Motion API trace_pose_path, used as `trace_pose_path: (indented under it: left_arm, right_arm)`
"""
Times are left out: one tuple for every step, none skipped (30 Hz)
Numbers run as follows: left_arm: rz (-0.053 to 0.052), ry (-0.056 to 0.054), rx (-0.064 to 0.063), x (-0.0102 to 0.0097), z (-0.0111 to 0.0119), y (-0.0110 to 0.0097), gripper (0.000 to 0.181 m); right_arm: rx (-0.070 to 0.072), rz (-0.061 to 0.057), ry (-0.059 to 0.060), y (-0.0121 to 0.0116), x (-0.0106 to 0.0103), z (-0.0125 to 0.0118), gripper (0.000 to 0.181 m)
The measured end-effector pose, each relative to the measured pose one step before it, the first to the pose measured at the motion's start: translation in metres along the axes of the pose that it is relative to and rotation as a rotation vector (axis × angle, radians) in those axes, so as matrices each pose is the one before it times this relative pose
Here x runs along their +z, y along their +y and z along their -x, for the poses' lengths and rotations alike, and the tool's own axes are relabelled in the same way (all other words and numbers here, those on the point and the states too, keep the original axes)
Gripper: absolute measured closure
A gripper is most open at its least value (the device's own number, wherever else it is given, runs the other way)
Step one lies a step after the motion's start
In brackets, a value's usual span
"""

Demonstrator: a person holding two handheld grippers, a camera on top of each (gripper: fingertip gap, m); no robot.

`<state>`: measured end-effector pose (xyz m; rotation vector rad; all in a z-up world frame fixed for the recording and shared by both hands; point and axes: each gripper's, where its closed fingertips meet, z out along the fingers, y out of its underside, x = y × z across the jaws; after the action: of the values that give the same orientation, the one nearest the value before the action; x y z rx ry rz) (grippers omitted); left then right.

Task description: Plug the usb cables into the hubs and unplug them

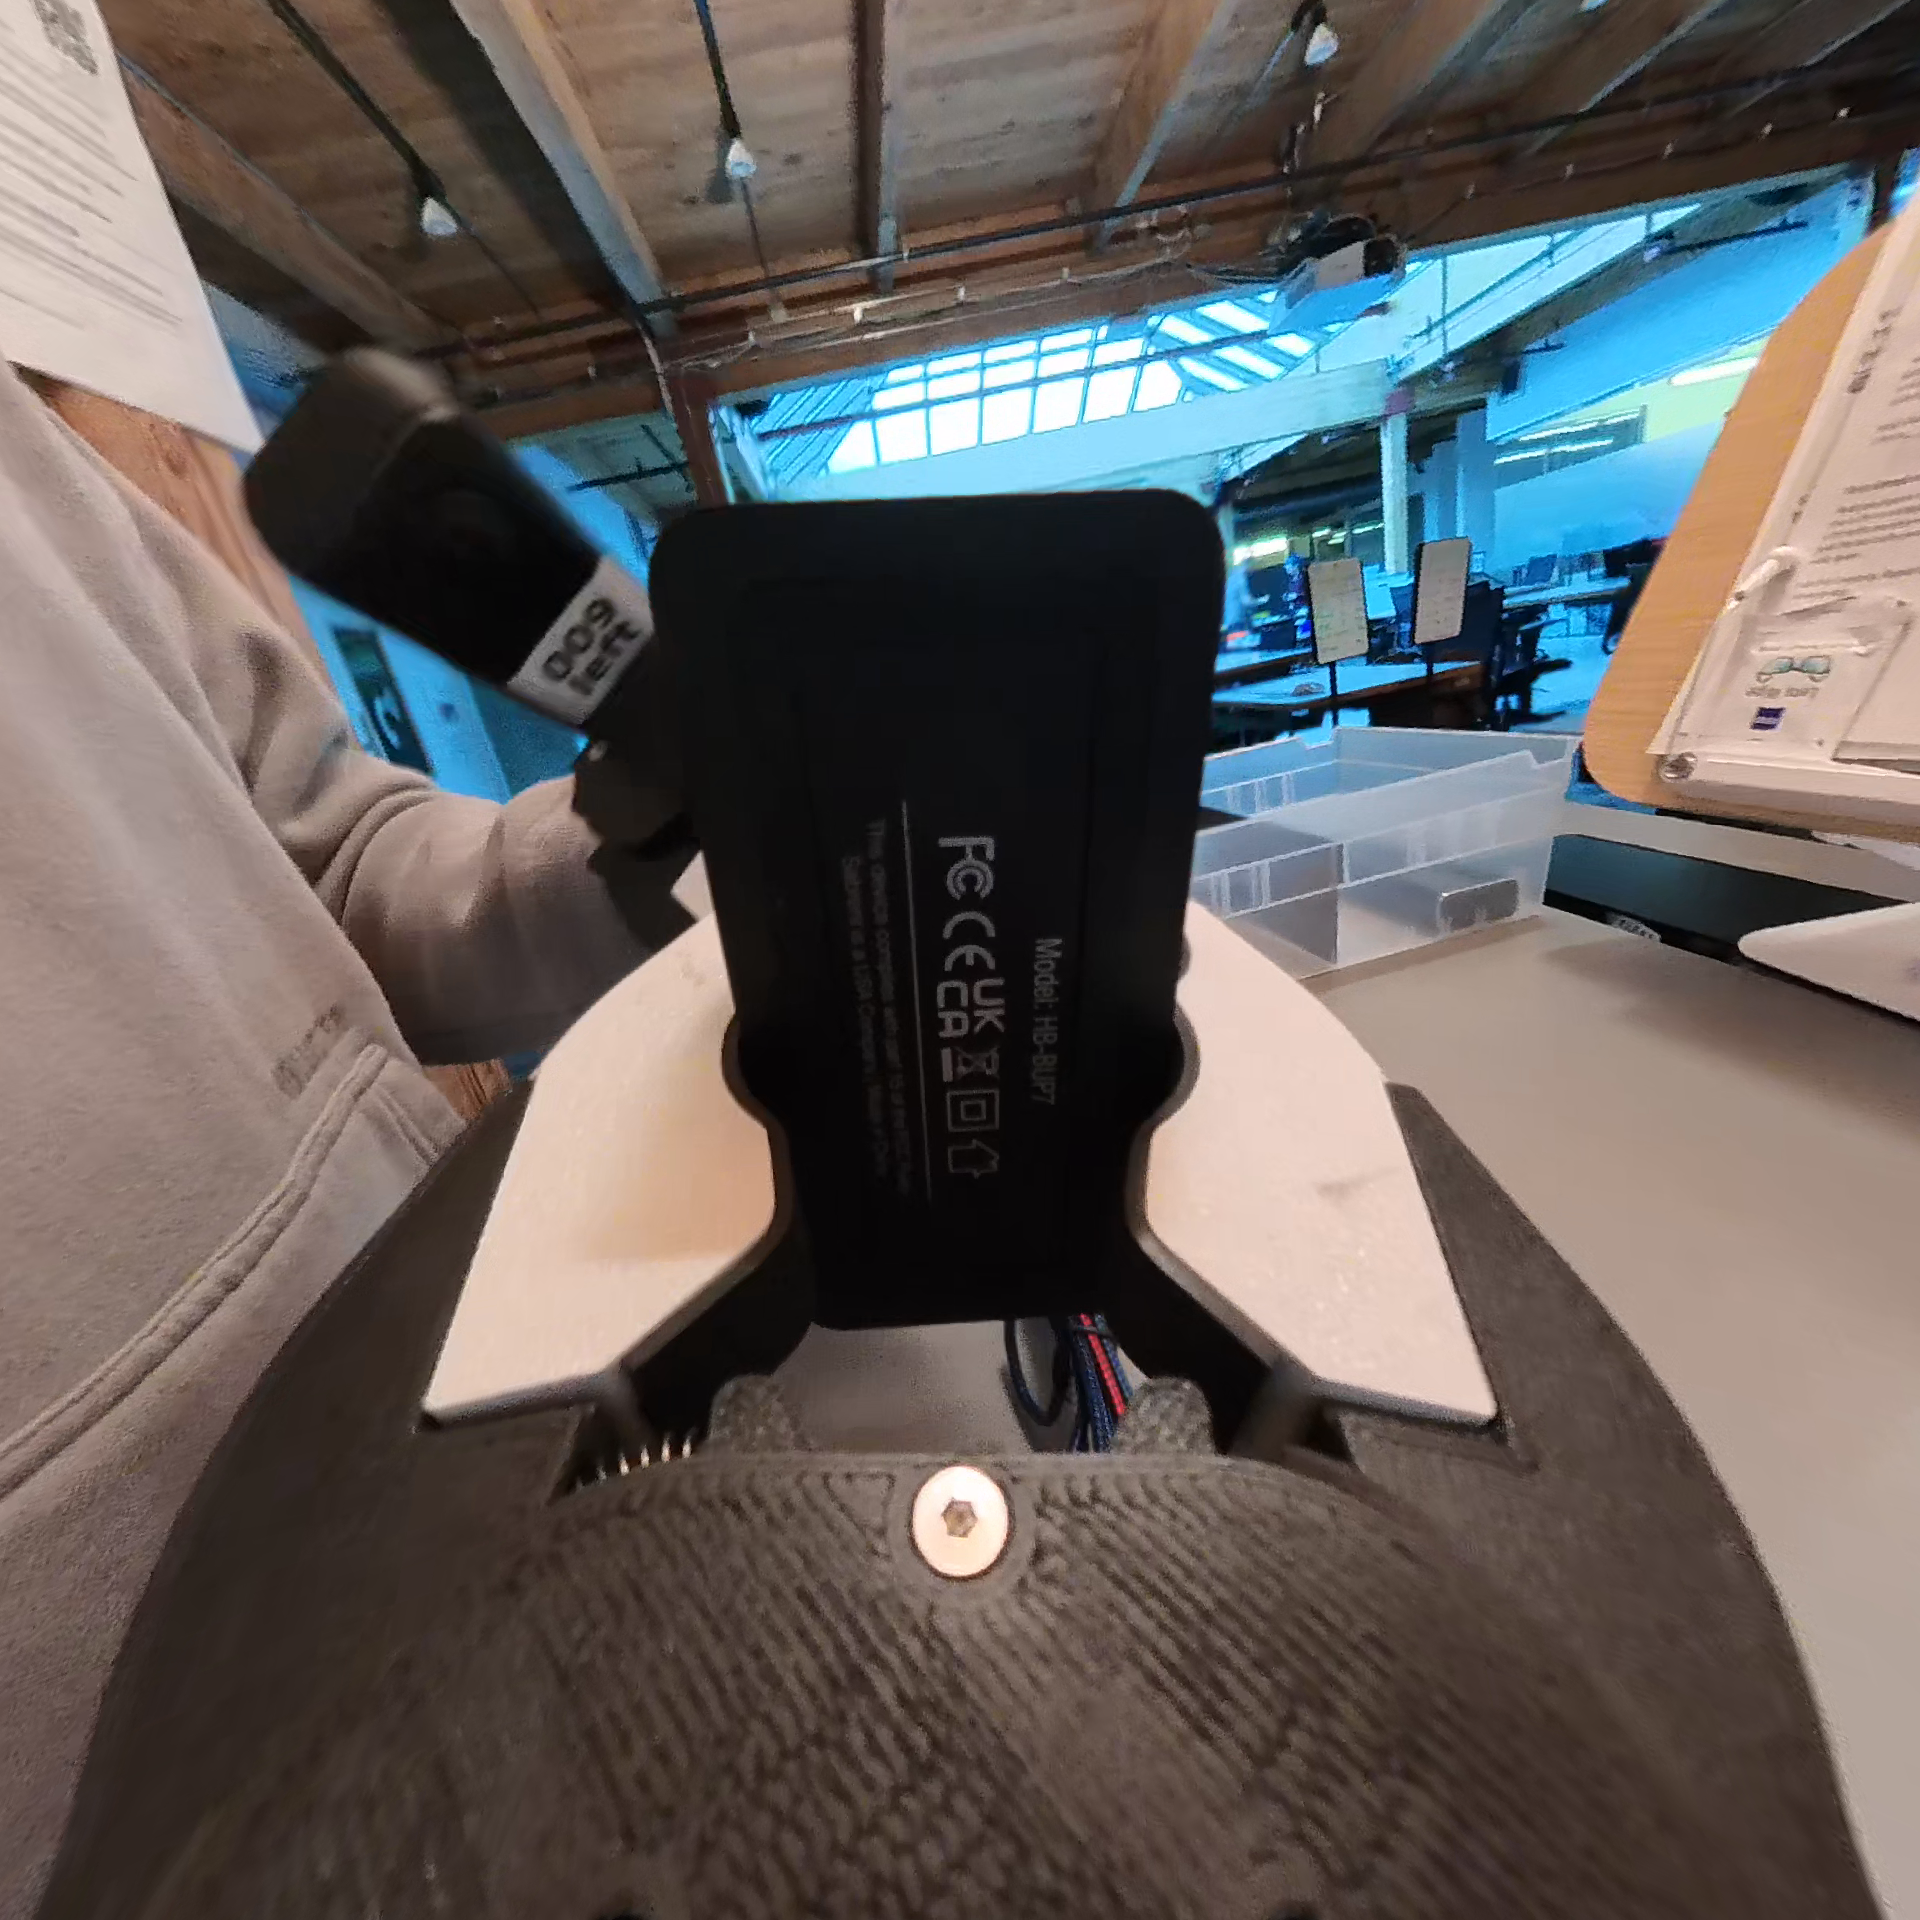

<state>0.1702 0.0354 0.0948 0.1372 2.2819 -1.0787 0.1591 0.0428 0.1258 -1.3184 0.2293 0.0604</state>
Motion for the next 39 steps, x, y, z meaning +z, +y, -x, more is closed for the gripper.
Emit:
trace_pose_path:
  left_arm:
    - [-0.0343, 0.0406, -0.0647, -0.00120, -0.00156, -0.00173, 0.171]
    - [-0.0317, 0.0453, -0.0711, -0.00091, -0.00174, -0.00120, 0.169]
    - [-0.0296, 0.0376, -0.0707, -0.00076, -0.00052, -0.00084, 0.165]
    - [-0.0296, 0.0355, -0.0645, -0.00089, -0.00038, -0.00088, 0.163]
    - [-0.0344, 0.0416, -0.0534, -0.00142, -0.00159, -0.00195, 0.163]
    - [-0.0451, 0.0348, -0.0407, -0.00222, -0.00155, -0.00421, 0.163]
    - [-0.0452, 0.0235, -0.0360, -0.00229, -0.00049, -0.00505, 0.164]
    - [-0.0245, 0.0244, -0.0354, -0.00169, -0.00060, -0.00293, 0.164]
    - [0.0022, 0.0233, -0.0297, -0.00075, -0.00059, 0.00048, 0.163]
    - [0.0179, 0.0072, -0.0159, -0.00019, 0.00110, 0.00278, 0.160]
    - [0.0154, -0.0026, -0.0025, -0.00007, 0.00144, 0.00247, 0.160]
    - [0.0069, 0.0099, 0.0022, -0.00007, -0.00107, 0.00137, 0.160]
    - [0.0041, 0.0156, -0.0066, 0.00051, -0.00189, 0.00095, 0.157]
    - [0.0023, 0.0139, -0.0169, 0.00114, -0.00174, 0.00092, 0.153]
    - [0.0041, 0.0163, -0.0200, 0.00161, -0.00197, 0.00172, 0.152]
    - [0.0039, 0.0125, -0.0182, 0.00200, -0.00169, 0.00216, 0.151]
    - [-0.0065, 0.0051, -0.0118, 0.00171, -0.00105, 0.00065, 0.151]
    - [-0.0191, 0.0028, -0.0050, 0.00090, -0.00136, -0.00128, 0.157]
    - [-0.0158, -0.0020, -0.0014, 0.00028, -0.00072, -0.00143, 0.168]
    - [-0.0083, -0.0120, 0.0049, 0.00002, 0.00077, -0.00077, 0.168]
    - [-0.0055, -0.0166, 0.0110, -0.00017, 0.00095, -0.00093, 0.168]
    - [0.0057, -0.0158, 0.0127, 0.00013, 0.00029, -0.00021, 0.168]
    - [0.0226, -0.0120, 0.0167, 0.00035, -0.00003, 0.00136, 0.168]
    - [0.0347, -0.0107, 0.0294, 0.00004, -0.00040, 0.00220, 0.168]
    - [0.0335, -0.0124, 0.0394, -0.00064, -0.00054, 0.00153, 0.168]
    - [0.0293, -0.0065, 0.0299, -0.00104, -0.00091, 0.00068, 0.168]
    - [0.0221, 0.0038, 0.0096, -0.00116, -0.00123, -0.00015, 0.168]
    - [0.0121, 0.0069, 0.0009, -0.00153, -0.00037, -0.00090, 0.168]
    - [0.0107, 0.0038, -0.0021, -0.00167, 0.00065, -0.00062, 0.168]
    - [0.0200, 0.0050, -0.0024, -0.00102, 0.00048, 0.00047, 0.168]
    - [0.0294, 0.0039, 0.0037, -0.00066, -0.00002, 0.00159, 0.168]
    - [0.0352, 0.0004, 0.0094, -0.00039, -0.00005, 0.00216, 0.168]
    - [0.0419, -0.0012, 0.0110, -0.00008, -0.00031, 0.00257, 0.168]
    - [0.0414, -0.0043, 0.0159, 0.00024, -0.00039, 0.00219, 0.168]
    - [0.0316, -0.0065, 0.0173, 0.00031, -0.00031, 0.00130, 0.168]
    - [0.0233, -0.0050, 0.0075, 0.00010, 0.00022, 0.00064, 0.168]
    - [0.0176, -0.0014, -0.0012, 0.00002, 0.00039, 0.00027, 0.168]
    - [0.0124, 0.0041, -0.0006, 0.00045, -0.00022, 0.00007, 0.168]
    - [0.0098, 0.0068, -0.0011, 0.00064, -0.00051, 0.00000, 0.168]
  right_arm:
    - [-0.0118, 0.0152, -0.0117, 0.00109, 0.00062, 0.00249, 0.110]
    - [-0.0052, 0.0091, -0.0129, 0.00048, 0.00046, 0.00227, 0.110]
    - [0.0004, 0.0016, -0.0141, -0.00019, 0.00055, 0.00229, 0.110]
    - [0.0039, -0.0063, -0.0081, -0.00110, 0.00020, 0.00125, 0.110]
    - [0.0033, -0.0083, -0.0074, -0.00122, 0.00011, 0.00107, 0.110]
    - [0.0025, -0.0012, -0.0080, -0.00012, 0.00028, 0.00113, 0.110]
    - [-0.0002, 0.0061, -0.0035, 0.00090, 0.00056, 0.00080, 0.110]
    - [-0.0052, 0.0083, -0.0031, 0.00113, 0.00060, 0.00101, 0.110]
    - [-0.0011, 0.0026, -0.0125, 0.00035, 0.00060, 0.00230, 0.110]
    - [0.0010, -0.0037, -0.0035, -0.00077, 0.00053, 0.00089, 0.110]
    - [-0.0017, -0.0018, 0.0045, -0.00060, 0.00041, -0.00023, 0.111]
    - [-0.0023, 0.0016, -0.0036, -0.00024, 0.00040, 0.00061, 0.110]
    - [0.0012, -0.0016, -0.0051, -0.00070, 0.00053, 0.00094, 0.110]
    - [0.0001, -0.0053, -0.0020, -0.00118, 0.00080, 0.00047, 0.111]
    - [0.0026, -0.0053, -0.0079, -0.00090, 0.00083, 0.00117, 0.110]
    - [0.0046, -0.0056, -0.0052, -0.00082, 0.00103, 0.00074, 0.110]
    - [0.0005, -0.0068, -0.0001, -0.00068, 0.00084, 0.00013, 0.110]
    - [-0.0010, 0.0002, -0.0024, 0.00027, 0.00085, 0.00033, 0.110]
    - [0.0000, -0.0007, 0.0022, 0.00003, 0.00043, -0.00019, 0.110]
    - [0.0030, -0.0079, 0.0008, -0.00121, -0.00011, 0.00012, 0.110]
    - [0.0034, 0.0025, -0.0002, 0.00020, -0.00036, -0.00012, 0.110]
    - [0.0024, 0.0026, 0.0004, 0.00043, -0.00063, -0.00042, 0.110]
    - [0.0055, 0.0058, -0.0003, 0.00100, -0.00070, -0.00063, 0.110]
    - [0.0042, 0.0207, -0.0037, 0.00315, -0.00040, 0.00012, 0.110]
    - [-0.0022, 0.0219, -0.0036, 0.00313, 0.00009, 0.00079, 0.110]
    - [-0.0014, 0.0216, -0.0050, 0.00239, 0.00037, 0.00116, 0.110]
    - [0.0008, 0.0130, -0.0097, 0.00075, 0.00057, 0.00190, 0.110]
    - [-0.0033, 0.0092, -0.0117, -0.00021, 0.00062, 0.00194, 0.110]
    - [-0.0107, 0.0135, 0.0035, 0.00030, 0.00085, -0.00008, 0.110]
    - [-0.0123, 0.0180, 0.0069, 0.00128, 0.00082, -0.00083, 0.110]
    - [-0.0060, 0.0199, 0.0005, 0.00189, 0.00077, -0.00032, 0.110]
    - [-0.0072, 0.0205, -0.0004, 0.00263, 0.00085, 0.00020, 0.110]
    - [-0.0064, 0.0296, 0.0063, 0.00415, 0.00123, -0.00059, 0.110]
    - [-0.0099, 0.0259, 0.0032, 0.00391, 0.00111, 0.00004, 0.110]
    - [-0.0033, 0.0055, -0.0012, 0.00122, 0.00040, 0.00044, 0.110]
    - [0.0058, -0.0051, -0.0035, 0.00006, 0.00012, 0.00028, 0.110]
    - [0.0003, 0.0071, 0.0064, 0.00194, 0.00025, -0.00095, 0.110]
    - [-0.0013, 0.0061, 0.0054, 0.00175, 0.00013, -0.00063, 0.110]
    - [0.0105, -0.0047, -0.0041, 0.00027, -0.00041, 0.00047, 0.110]
